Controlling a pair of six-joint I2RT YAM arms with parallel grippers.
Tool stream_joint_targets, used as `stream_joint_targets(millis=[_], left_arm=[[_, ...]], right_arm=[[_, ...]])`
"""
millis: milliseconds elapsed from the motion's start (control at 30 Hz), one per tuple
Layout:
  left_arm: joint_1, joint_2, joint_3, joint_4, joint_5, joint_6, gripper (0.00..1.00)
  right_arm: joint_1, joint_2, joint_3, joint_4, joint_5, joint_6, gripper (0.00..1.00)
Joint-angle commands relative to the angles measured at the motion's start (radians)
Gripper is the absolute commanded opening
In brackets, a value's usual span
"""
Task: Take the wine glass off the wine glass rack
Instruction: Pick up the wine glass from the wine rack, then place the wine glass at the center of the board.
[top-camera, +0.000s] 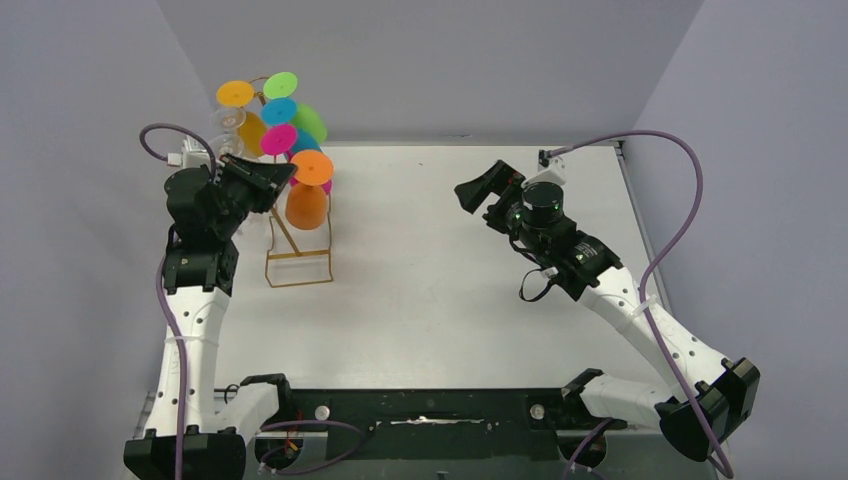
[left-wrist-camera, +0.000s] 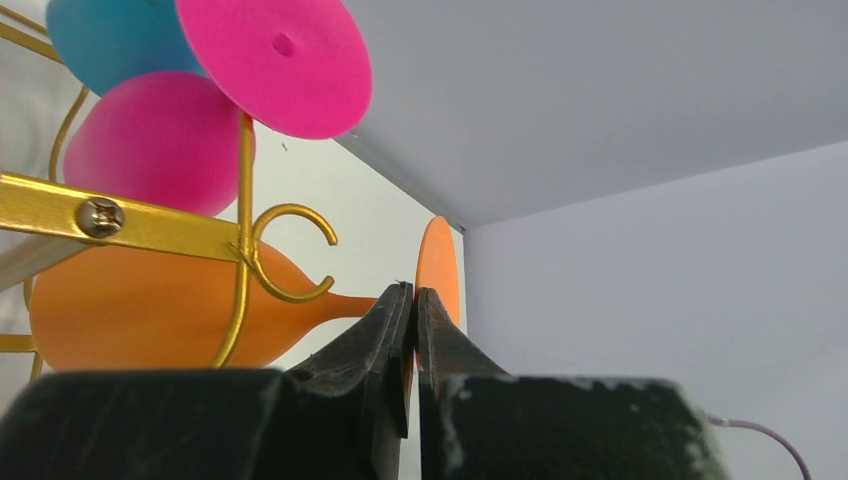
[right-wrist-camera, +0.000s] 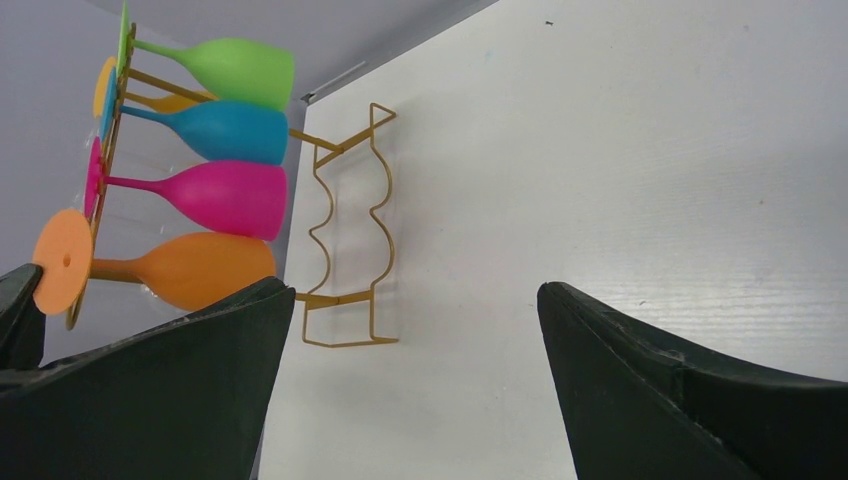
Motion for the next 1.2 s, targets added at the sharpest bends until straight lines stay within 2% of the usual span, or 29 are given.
stream_joint_targets(millis=[0,167,267,367,467,567,700,833,967,1167], left_arm=[[-0.018,-0.044,-0.012,0.113,0.116,0.053,0.0],[-0.042,-0.083,-0.056,0.074,0.149,0.098,0.0],[-0.067,-0.107,-0.076,0.084,0.232,0.166,0.0],[-0.11,-0.125,-0.083,0.095,0.353,0.301,0.0],[-0.152,-0.116,-0.053,0.02,0.44,0.45,0.0],[-0.198,-0.099,-0.059,0.009,0.506,0.489,0.0],[-0.279,-0.093,-0.092,0.042,0.493,0.504,0.0],[-0.352,-0.093,-0.149,0.175,0.486,0.436,0.0],[-0.415,-0.08,-0.176,0.218,0.443,0.425,0.0],[-0.438,-0.078,-0.236,0.354,0.445,0.343,0.0]], right_arm=[[-0.006,-0.037,-0.011,0.024,0.03,-0.03,0.98],[-0.009,-0.06,-0.031,0.027,0.042,-0.04,0.98],[-0.009,-0.08,-0.05,0.069,0.001,-0.077,0.98],[-0.009,-0.107,-0.089,0.145,-0.074,-0.13,0.98],[-0.012,-0.129,-0.135,0.255,-0.2,-0.184,0.98],[-0.012,-0.132,-0.164,0.372,-0.367,-0.208,0.98],[-0.012,-0.11,-0.185,0.487,-0.526,-0.197,0.98],[-0.01,-0.057,-0.16,0.496,-0.657,-0.197,0.91],[-0.004,-0.001,-0.137,0.517,-0.8,-0.189,0.79],[0.011,0.057,-0.127,0.547,-0.897,-0.173,0.57]])
